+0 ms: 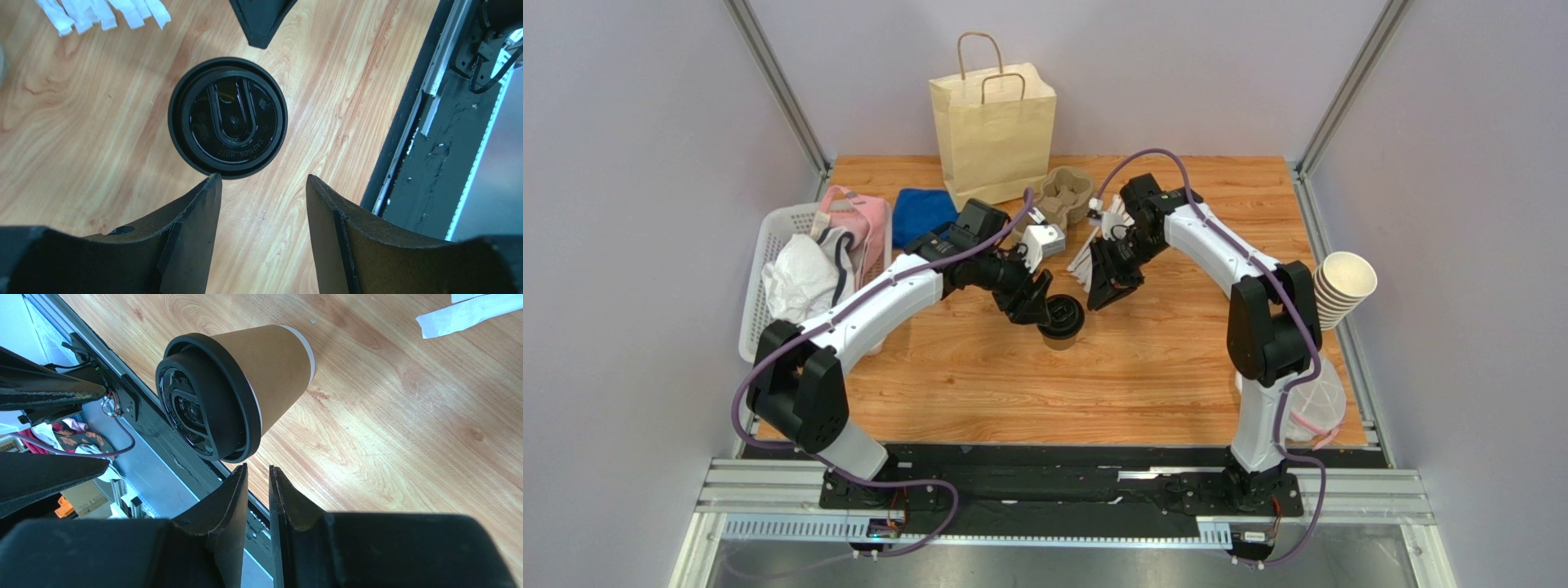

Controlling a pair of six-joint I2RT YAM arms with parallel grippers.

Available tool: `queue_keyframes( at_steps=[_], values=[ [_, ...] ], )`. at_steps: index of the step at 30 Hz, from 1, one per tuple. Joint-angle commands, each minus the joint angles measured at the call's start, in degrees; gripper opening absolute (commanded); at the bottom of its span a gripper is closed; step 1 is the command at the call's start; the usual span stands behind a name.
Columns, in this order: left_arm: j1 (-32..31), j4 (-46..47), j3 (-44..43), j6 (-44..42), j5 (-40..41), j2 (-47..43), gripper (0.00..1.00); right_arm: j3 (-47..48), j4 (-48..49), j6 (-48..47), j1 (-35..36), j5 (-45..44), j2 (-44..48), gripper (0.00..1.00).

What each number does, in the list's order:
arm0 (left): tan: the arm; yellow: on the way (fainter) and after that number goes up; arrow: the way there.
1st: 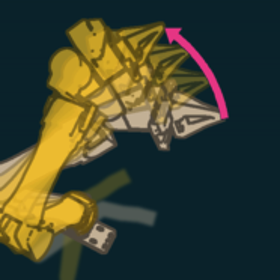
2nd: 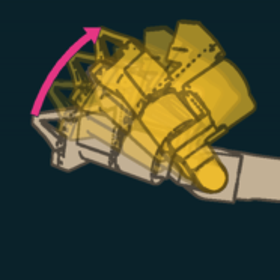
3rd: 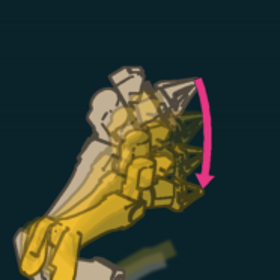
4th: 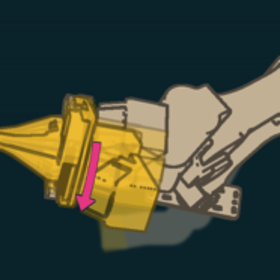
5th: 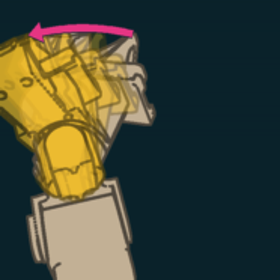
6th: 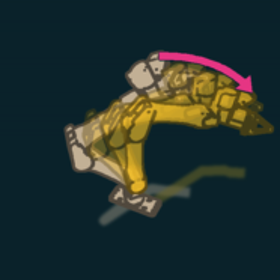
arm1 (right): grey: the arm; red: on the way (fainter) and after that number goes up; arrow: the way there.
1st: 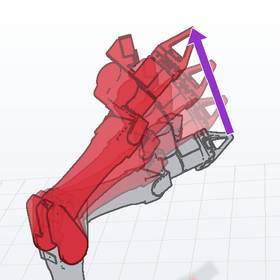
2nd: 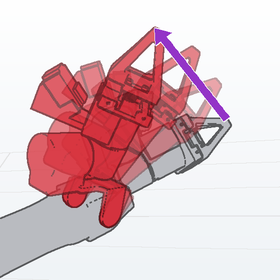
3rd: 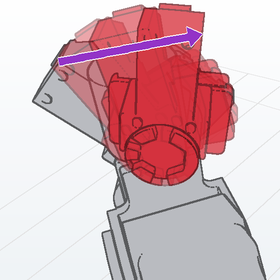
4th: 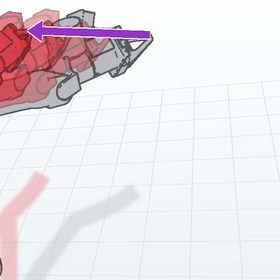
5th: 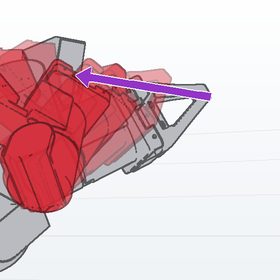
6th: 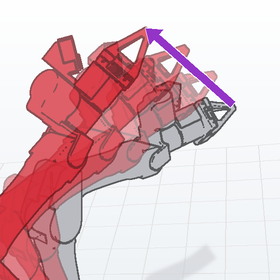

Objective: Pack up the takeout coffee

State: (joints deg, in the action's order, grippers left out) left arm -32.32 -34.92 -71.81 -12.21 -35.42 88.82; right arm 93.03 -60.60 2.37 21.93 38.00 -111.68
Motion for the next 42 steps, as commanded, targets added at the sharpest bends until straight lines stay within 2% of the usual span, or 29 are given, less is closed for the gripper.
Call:
queue_keyframes(
  at_steps=[1, 9, 19, 42],
  values=[
    [-0.2, 4.9, -0.9, -7.5, -1.4, -2.2, 0.63, 1.5, 0.4, 0.8, 0.1, 1.3, -0.1, 0.23],
    [-1.9, 8.4, -1.8, -20.4, 0.4, 2.1, 0.63, 2.2, 0.4, 1.3, 0.5, 1.9, -1.4, 0.26],
    [-3.4, 10.7, -0.8, -20.9, -0.1, 4.0, 0.59, 3.0, -0.2, 1.1, 0.7, 2.8, -1.4, 0.27],
    [-5.8, 13.4, 3.7, -23.6, 5.3, 7.8, 0.56, 3.6, -0.2, 0.2, 3.5, -5.6, -4.4, 0.24]
  ],
)
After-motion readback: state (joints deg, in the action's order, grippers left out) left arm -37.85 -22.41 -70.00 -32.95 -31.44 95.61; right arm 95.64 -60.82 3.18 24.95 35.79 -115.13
